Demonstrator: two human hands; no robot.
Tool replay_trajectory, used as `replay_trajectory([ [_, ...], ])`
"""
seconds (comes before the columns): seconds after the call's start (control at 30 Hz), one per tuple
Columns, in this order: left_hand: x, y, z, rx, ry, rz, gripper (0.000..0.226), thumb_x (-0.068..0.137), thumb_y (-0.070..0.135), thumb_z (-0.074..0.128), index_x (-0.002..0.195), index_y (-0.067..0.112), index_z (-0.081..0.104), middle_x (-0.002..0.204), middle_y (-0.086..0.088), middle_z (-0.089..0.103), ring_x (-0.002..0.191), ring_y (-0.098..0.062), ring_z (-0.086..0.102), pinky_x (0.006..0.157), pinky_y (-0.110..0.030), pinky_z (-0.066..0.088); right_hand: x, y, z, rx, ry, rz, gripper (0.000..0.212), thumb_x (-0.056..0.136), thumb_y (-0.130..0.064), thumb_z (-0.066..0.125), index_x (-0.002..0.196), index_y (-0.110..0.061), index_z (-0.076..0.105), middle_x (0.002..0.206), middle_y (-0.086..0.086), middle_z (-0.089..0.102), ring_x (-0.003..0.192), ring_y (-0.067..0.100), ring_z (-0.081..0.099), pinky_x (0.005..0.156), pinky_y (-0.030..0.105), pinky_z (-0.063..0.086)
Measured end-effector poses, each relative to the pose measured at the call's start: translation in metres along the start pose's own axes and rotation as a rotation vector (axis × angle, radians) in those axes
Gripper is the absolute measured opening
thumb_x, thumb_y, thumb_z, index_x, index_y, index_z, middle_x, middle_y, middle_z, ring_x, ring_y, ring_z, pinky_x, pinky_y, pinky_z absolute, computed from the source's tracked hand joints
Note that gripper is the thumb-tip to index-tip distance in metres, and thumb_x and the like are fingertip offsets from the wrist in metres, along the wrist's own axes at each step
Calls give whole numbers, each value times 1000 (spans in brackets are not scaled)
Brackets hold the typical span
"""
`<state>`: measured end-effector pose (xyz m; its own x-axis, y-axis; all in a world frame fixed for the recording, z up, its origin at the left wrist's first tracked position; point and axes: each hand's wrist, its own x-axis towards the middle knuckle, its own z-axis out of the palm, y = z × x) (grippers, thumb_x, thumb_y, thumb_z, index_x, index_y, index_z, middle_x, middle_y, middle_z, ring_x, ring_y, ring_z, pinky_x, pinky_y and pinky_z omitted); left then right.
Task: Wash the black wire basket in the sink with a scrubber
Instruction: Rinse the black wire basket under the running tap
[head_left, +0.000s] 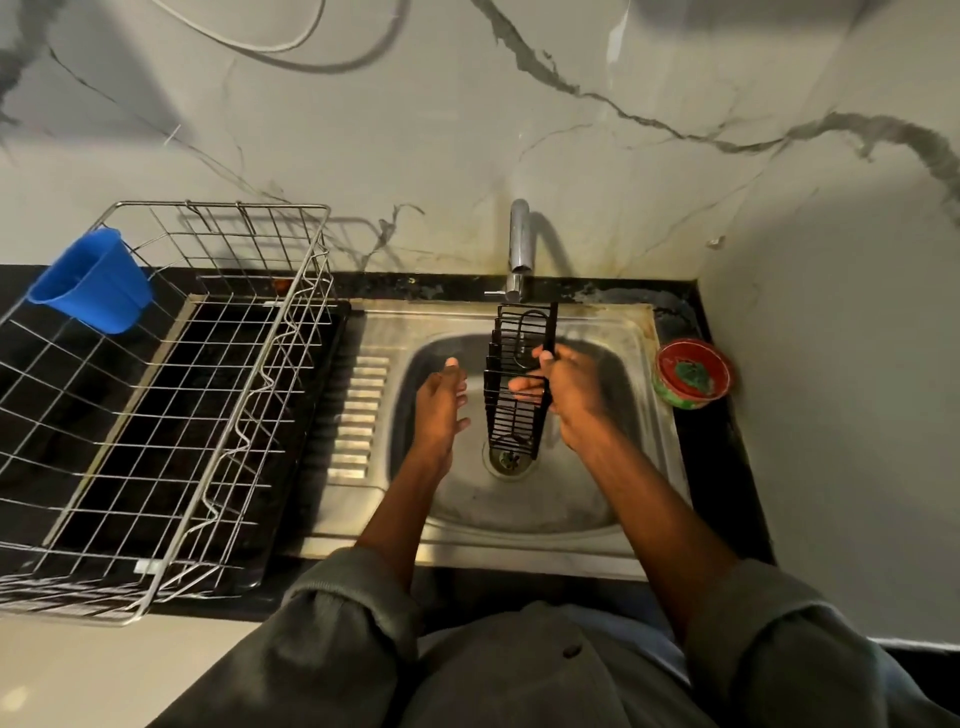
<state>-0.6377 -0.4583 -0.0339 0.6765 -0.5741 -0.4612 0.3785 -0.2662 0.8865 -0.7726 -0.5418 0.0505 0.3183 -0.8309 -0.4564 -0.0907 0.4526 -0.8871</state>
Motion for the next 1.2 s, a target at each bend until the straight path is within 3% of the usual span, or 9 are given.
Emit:
replay_trajectory([
  [0.2, 12, 2, 14, -5, -87, -40, 47, 104, 54, 53, 130, 17, 65, 125, -5, 70, 115, -23, 63, 92, -45, 52, 9, 2, -21, -83, 104, -35, 24, 108, -15, 42, 107, -9, 65, 69, 15, 72, 51, 18, 67, 47, 26, 55],
  [0.33, 18, -1, 13, -15, -95, -75, 48, 105, 52, 51, 135, 17, 63, 126, -4, 70, 117, -24, 63, 98, -49, 52, 9, 4, -22, -127, 94, -50, 28, 108, -18, 41, 99, -10, 67, 71, 15, 73, 53, 20, 66, 57, 34, 58],
  [0.57, 24, -3, -4, -61, -80, -124, 45, 106, 52, 49, 129, 17, 67, 125, -2, 69, 115, -25, 63, 98, -49, 51, 0, 7, -2, -169, -5, -66, 28, 109, -15, 40, 104, -8, 66, 62, 4, 70, 53, 16, 65, 55, 27, 57],
  [0.7, 27, -4, -12, -94, -89, -136, 48, 106, 53, 48, 131, 17, 67, 128, -2, 69, 117, -25, 63, 92, -46, 50, 1, 9, 4, -191, 2, -74, 27, 109, -14, 41, 107, -6, 66, 69, 8, 70, 52, 15, 66, 49, 21, 53],
  [0.9, 29, -5, -11, -49, -101, -136, 51, 106, 54, 48, 135, 16, 66, 131, -3, 67, 120, -26, 62, 91, -45, 52, 5, 6, -2, -107, 86, -77, 25, 109, -15, 42, 105, -7, 66, 74, 12, 72, 55, 18, 67, 54, 28, 58],
  [1.2, 27, 5, 10, 20, -182, -139, 49, 106, 54, 47, 133, 19, 66, 128, 1, 67, 117, -23, 62, 91, -43, 50, 19, 2, -9, -12, 71, -48, 24, 109, -18, 45, 119, -8, 64, 81, 20, 76, 66, 23, 74, 56, 29, 59],
])
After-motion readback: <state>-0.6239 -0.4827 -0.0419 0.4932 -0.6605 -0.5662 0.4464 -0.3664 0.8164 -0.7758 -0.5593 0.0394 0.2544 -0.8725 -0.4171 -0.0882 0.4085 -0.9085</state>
